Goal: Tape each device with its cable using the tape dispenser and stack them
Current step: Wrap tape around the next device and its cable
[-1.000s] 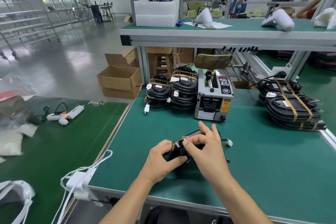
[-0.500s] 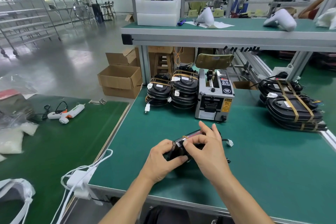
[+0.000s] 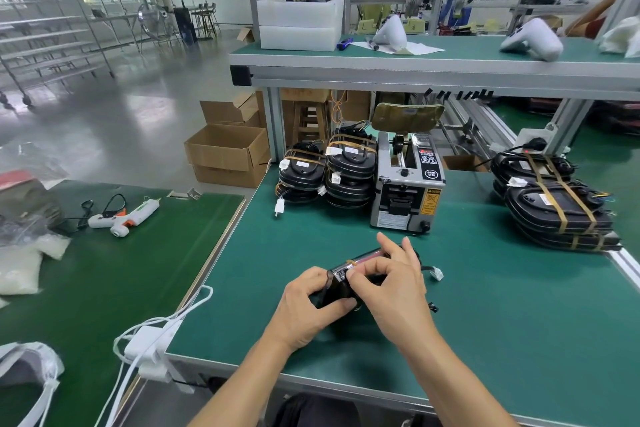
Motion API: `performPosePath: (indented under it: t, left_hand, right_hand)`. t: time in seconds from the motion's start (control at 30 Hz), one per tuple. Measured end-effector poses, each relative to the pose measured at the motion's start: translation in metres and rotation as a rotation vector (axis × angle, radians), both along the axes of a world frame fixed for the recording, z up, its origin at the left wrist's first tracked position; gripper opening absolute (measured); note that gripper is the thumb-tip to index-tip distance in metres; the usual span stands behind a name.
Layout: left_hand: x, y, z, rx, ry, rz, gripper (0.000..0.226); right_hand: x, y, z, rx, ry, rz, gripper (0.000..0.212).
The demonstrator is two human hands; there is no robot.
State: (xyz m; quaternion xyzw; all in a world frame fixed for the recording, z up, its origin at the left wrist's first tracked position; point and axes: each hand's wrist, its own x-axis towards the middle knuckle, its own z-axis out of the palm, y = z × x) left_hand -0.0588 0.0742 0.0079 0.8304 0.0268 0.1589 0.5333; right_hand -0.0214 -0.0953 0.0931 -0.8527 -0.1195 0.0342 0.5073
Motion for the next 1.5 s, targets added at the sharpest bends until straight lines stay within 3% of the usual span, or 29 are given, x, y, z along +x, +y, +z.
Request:
performPosePath:
  t: [0.57,0.93,1.5]
  left_hand:
    - [-0.002,-0.002,0.005,0.018,-0.021,-0.001,0.051]
    - [-0.004,-0.002,0.006,0.005,-0.018,-0.012,0.057]
    - [0.0,0.0,-0.001,0.0,0.006,-0.022,0.035]
  right_hand:
    - [-0.005,0.003,0.004,-0.067,-0.022,-0.012,0.02]
    - [-0.006,0.002,0.002,-0.046,-0.032,-0.019,0.01]
    - [-0.005,0.011,-0.019,0.053,-0.109,-0.123,0.011]
